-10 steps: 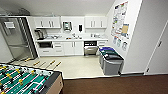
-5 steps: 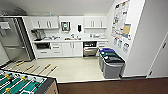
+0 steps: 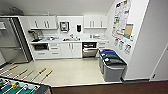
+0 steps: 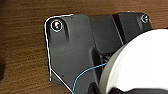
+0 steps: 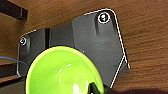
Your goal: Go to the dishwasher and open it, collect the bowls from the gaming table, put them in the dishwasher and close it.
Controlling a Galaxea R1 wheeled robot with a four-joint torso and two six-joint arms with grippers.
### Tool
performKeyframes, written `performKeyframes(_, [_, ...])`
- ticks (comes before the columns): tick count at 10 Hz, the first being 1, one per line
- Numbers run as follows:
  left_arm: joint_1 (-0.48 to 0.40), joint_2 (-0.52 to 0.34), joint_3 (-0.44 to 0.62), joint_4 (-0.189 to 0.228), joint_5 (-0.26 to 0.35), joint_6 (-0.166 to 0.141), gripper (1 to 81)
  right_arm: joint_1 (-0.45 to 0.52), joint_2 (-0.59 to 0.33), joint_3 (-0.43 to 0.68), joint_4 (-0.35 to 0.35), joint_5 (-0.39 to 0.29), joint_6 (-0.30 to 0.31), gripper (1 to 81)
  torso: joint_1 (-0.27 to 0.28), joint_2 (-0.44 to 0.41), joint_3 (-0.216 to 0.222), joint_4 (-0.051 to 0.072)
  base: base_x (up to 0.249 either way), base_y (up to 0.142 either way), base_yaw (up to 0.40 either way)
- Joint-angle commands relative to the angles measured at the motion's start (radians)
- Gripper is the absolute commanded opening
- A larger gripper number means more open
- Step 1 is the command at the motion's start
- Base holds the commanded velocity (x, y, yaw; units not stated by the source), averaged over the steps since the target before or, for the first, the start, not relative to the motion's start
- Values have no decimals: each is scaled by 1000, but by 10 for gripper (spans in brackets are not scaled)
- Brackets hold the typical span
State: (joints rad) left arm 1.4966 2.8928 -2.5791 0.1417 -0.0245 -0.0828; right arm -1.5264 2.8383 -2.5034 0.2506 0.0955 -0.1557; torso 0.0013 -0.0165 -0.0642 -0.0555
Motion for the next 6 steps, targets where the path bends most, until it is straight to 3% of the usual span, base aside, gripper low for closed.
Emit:
performKeyframes(1, [-46,-13,2,-2,52,-2,10,48,-12,5,-10,-60,1,10,0,0,0,0,249,0,0])
performKeyframes(6, [-46,-13,2,-1,52,-3,10,51,-11,5,-10,-60,-1,10,0,0,0,0,249,0,0])
